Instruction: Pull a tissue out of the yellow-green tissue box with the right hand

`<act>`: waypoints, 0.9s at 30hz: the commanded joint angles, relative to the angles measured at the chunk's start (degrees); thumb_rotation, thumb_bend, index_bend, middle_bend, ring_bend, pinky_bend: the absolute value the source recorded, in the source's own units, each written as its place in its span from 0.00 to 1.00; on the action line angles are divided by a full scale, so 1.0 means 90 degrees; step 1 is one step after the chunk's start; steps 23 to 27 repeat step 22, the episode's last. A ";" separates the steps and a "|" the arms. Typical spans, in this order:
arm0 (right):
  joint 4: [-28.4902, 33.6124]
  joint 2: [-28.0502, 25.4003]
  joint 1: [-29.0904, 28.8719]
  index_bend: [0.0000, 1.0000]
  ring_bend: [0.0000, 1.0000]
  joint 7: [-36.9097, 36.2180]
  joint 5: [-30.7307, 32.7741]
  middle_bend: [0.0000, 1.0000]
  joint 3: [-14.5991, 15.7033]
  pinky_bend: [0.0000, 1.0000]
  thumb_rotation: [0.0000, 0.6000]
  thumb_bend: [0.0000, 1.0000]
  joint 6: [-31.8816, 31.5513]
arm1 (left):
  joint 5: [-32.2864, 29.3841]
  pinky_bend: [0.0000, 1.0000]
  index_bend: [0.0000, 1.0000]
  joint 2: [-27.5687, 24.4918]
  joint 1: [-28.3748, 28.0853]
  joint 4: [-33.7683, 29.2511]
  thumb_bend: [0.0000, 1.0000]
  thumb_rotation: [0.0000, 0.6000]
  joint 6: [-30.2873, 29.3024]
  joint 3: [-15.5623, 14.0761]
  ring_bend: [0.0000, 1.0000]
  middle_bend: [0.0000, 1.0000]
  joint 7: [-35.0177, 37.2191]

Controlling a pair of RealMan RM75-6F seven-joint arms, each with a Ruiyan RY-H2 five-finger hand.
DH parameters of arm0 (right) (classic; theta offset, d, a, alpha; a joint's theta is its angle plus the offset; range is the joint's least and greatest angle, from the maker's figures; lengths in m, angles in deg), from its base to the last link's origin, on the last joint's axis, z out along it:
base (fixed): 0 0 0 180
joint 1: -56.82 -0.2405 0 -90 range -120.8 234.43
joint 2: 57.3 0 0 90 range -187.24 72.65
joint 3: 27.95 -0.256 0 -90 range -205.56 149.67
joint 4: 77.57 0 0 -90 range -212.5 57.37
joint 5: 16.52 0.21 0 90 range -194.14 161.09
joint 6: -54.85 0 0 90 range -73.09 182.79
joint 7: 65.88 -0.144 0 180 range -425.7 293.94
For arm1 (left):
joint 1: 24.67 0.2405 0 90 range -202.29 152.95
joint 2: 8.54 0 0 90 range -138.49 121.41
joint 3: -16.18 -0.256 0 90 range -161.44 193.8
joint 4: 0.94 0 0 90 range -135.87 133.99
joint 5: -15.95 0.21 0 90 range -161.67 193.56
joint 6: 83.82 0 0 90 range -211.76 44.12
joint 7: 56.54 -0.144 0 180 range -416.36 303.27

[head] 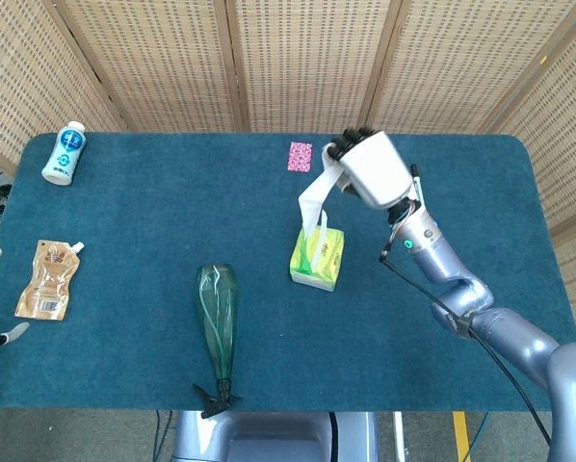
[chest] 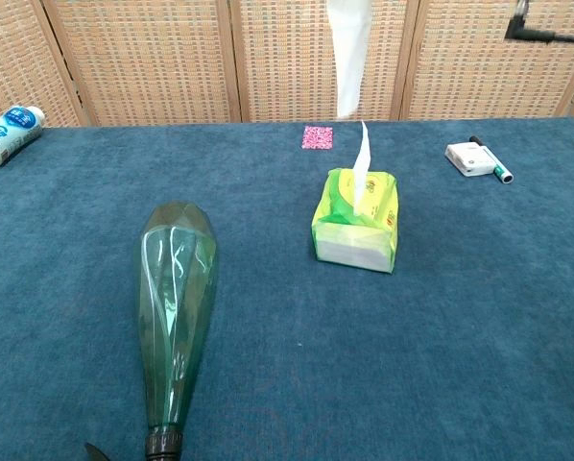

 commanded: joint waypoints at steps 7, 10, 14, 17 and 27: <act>0.0064 0.0412 0.0208 0.66 0.51 -0.0320 0.2698 0.60 -0.1046 0.61 1.00 0.62 0.1815 | 0.0143 0.00 0.00 -0.0051 0.0028 0.0031 0.00 1.00 -0.0053 -0.0040 0.00 0.00 0.0187; 0.0300 0.0527 0.0274 0.66 0.51 -0.0372 0.3277 0.60 -0.1084 0.61 1.00 0.62 0.2349 | 0.0205 0.00 0.00 -0.0063 0.0007 0.0048 0.00 1.00 -0.0015 -0.0065 0.00 0.00 0.0239; 0.0359 0.0774 0.0254 0.66 0.51 -0.0534 0.3803 0.60 -0.1161 0.61 1.00 0.62 0.2752 | 0.0274 0.00 0.00 -0.0079 0.0010 0.0065 0.00 1.00 -0.0034 -0.0084 0.00 0.00 0.0314; 0.0232 0.0968 0.0186 0.66 0.52 -0.0671 0.4097 0.60 -0.1229 0.61 1.00 0.62 0.2985 | 0.0282 0.00 0.00 -0.0090 0.0014 0.0091 0.00 1.00 -0.0037 -0.0090 0.00 0.00 0.0385; 0.0023 0.1145 0.0082 0.66 0.52 -0.0787 0.4329 0.60 -0.1305 0.61 1.00 0.62 0.3162 | 0.0269 0.00 0.00 -0.0109 0.0010 0.0115 0.00 1.00 -0.0023 -0.0090 0.00 0.00 0.0476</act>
